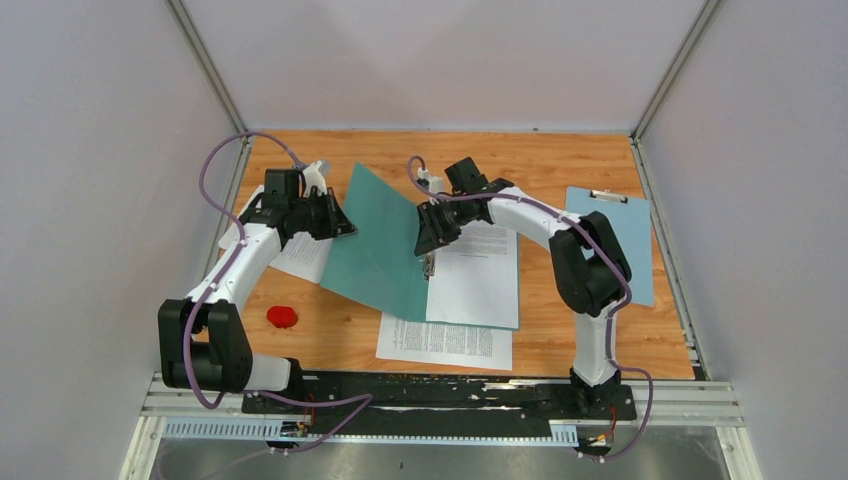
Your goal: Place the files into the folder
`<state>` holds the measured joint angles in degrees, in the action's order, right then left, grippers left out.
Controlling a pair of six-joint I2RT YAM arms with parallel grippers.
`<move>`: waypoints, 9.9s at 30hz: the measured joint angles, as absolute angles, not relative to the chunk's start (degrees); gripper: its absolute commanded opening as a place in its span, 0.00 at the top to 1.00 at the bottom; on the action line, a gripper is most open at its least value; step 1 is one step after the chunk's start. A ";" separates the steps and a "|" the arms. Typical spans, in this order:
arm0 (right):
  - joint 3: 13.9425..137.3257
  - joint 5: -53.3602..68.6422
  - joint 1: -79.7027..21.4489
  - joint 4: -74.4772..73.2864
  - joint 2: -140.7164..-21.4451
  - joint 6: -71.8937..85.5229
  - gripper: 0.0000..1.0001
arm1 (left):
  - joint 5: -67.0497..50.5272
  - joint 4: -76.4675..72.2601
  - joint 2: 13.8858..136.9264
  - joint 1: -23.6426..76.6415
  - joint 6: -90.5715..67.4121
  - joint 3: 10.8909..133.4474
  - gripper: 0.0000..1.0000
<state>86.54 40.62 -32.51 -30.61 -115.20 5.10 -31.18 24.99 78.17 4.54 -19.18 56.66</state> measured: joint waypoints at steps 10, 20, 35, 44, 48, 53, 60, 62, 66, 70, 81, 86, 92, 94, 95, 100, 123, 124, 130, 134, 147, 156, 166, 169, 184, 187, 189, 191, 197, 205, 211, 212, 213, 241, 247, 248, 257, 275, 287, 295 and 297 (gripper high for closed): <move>81.76 28.21 -33.15 -31.16 -110.67 25.34 0.69 | -29.47 24.16 76.16 4.93 -21.28 54.72 1.00; 79.70 27.64 -33.21 -25.78 -110.59 40.12 0.73 | -27.22 24.12 74.06 5.17 -23.18 53.67 1.00; 79.61 27.27 -34.48 -24.34 -111.83 44.31 0.74 | -26.22 24.14 73.93 5.19 -23.27 53.65 1.00; 78.65 25.32 -34.48 -24.58 -111.83 46.04 0.77 | -26.22 24.14 73.93 5.19 -23.27 53.65 1.00; 77.76 25.26 -34.68 -24.56 -111.83 46.70 0.77 | -26.22 24.14 73.93 5.19 -23.27 53.65 1.00; 76.75 25.06 -35.14 -24.29 -111.81 47.42 0.78 | -26.20 24.14 73.93 5.19 -23.27 53.65 1.00; 75.18 25.08 -35.20 -22.63 -111.66 48.60 0.83 | -26.13 24.14 73.93 5.17 -23.27 53.65 1.00; 74.67 25.08 -35.20 -22.13 -111.50 48.82 0.85 | -26.00 24.16 73.93 5.19 -23.27 53.65 1.00; 73.76 25.10 -35.22 -21.43 -111.35 49.10 0.87 | -25.87 24.18 73.93 5.19 -23.27 53.65 1.00; 72.99 25.10 -35.22 -20.45 -111.11 49.45 0.87 | -25.78 24.21 73.93 5.19 -23.27 53.65 1.00; 71.83 25.06 -35.48 -18.98 -111.00 49.50 0.89 | -25.52 24.25 73.93 5.23 -23.27 53.63 1.00; 71.44 24.47 -35.73 -18.94 -110.98 49.39 0.90 | -25.36 24.32 73.93 5.23 -23.27 53.63 1.00; 71.16 23.07 -36.23 -19.16 -110.87 48.45 0.91 | -25.34 24.43 73.93 5.23 -23.24 53.63 1.00; 71.13 22.55 -36.38 -19.25 -110.78 48.10 0.92 | -25.34 24.45 73.93 5.23 -23.24 53.63 1.00; 71.07 22.28 -36.42 -19.29 -110.76 47.88 0.92 | -25.34 24.43 73.93 5.23 -23.24 53.63 1.00; 70.04 20.75 -36.75 -19.33 -110.39 46.70 0.93 | -25.34 24.62 73.93 5.23 -23.24 53.63 1.00; 68.88 15.84 -38.30 -19.42 -110.15 43.55 0.95 | -25.15 24.73 73.93 5.28 -23.20 53.63 1.00; 68.88 15.46 -38.39 -19.51 -110.15 43.38 0.95 | -25.08 24.77 73.93 5.28 -23.18 53.63 1.00; 68.95 13.56 -39.03 -20.01 -110.15 42.46 0.95 | -24.88 24.91 73.93 5.28 -23.18 53.63 1.00; 68.77 13.41 -39.22 -19.46 -110.15 41.98 0.96 | -24.88 24.88 73.93 5.28 -23.18 53.63 1.00; 57.52 16.73 -39.05 -0.95 -108.03 45.19 1.00 | -24.95 24.56 73.93 5.30 -23.27 53.63 1.00; 52.49 18.63 -38.83 10.63 -107.90 46.92 0.98 | -24.86 23.75 73.93 5.34 -23.27 53.63 1.00; 52.86 18.70 -38.87 10.31 -107.90 46.87 0.95 | -24.71 23.38 73.93 5.34 -23.27 53.63 1.00; 53.06 18.74 -38.87 10.00 -107.90 46.87 0.94 | -24.67 23.35 73.93 5.34 -23.27 53.63 1.00; 54.63 19.16 -38.98 7.53 -107.90 46.81 0.77 | -24.38 23.33 73.93 5.34 -23.24 53.63 1.00; 55.79 18.96 -39.38 5.13 -107.55 46.13 0.70 | -24.25 23.33 73.93 5.34 -23.24 53.63 1.00; 56.38 18.92 -39.62 2.92 -106.96 45.45 0.65 | -24.25 23.35 73.93 5.43 -23.24 53.63 1.00; 56.86 18.96 -39.62 0.75 -106.10 44.73 0.58 | -24.21 23.35 73.93 5.54 -23.24 53.63 1.00; 57.45 19.07 -39.05 -5.08 -101.21 41.50 0.37 | -23.94 23.38 73.93 5.61 -23.24 53.63 1.00; 60.12 10.79 -31.66 -16.60 -89.89 32.67 0.21 | -24.03 23.40 73.93 5.61 -23.14 53.63 1.00; 61.71 7.33 -18.33 -22.50 -88.97 26.06 0.27 | -24.05 23.38 73.93 5.61 -23.09 53.63 1.00; 61.30 8.45 -16.82 -23.31 -89.06 24.84 0.28 | -24.05 23.38 73.93 5.61 -23.09 53.63 1.00; 61.01 9.13 -13.47 -23.70 -89.27 23.86 0.29 | -24.03 23.38 73.93 5.61 -23.09 53.63 1.00; 42.00 8.38 -40.69 -29.56 -77.84 32.05 0.34 | -18.81 23.57 70.83 5.87 -25.34 59.13 1.00; 42.00 2.83 -43.57 -29.10 -81.25 33.71 0.37 | -17.85 24.95 71.31 5.87 -25.21 61.25 1.00; 42.13 1.93 -43.59 -29.23 -81.73 34.20 0.37 | -17.85 25.08 71.33 5.87 -25.21 61.28 1.00; 44.56 -7.60 -44.18 -31.53 -84.40 36.14 0.38 | -17.63 28.08 71.53 5.87 -25.17 63.26 1.00; 53.58 -11.27 -28.36 -27.53 -94.61 22.37 0.36 | -17.82 32.12 69.97 5.87 -23.83 65.30 1.00; 70.85 -1.65 -18.68 -21.58 -108.03 8.69 0.29 | -17.26 32.42 68.86 5.87 -22.61 59.22 1.00; 71.00 2.55 -16.80 -26.35 -102.00 19.16 0.20 | -17.43 32.38 67.20 5.87 -22.61 58.65 1.00; 66.96 2.96 -16.80 -26.44 -99.31 22.48 0.19 | -17.45 32.38 67.18 5.87 -22.59 58.61 1.00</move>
<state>66.96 2.96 -16.80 -26.44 -99.31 22.48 -17.45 32.38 67.18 5.87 -22.59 58.61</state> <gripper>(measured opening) 0.799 0.009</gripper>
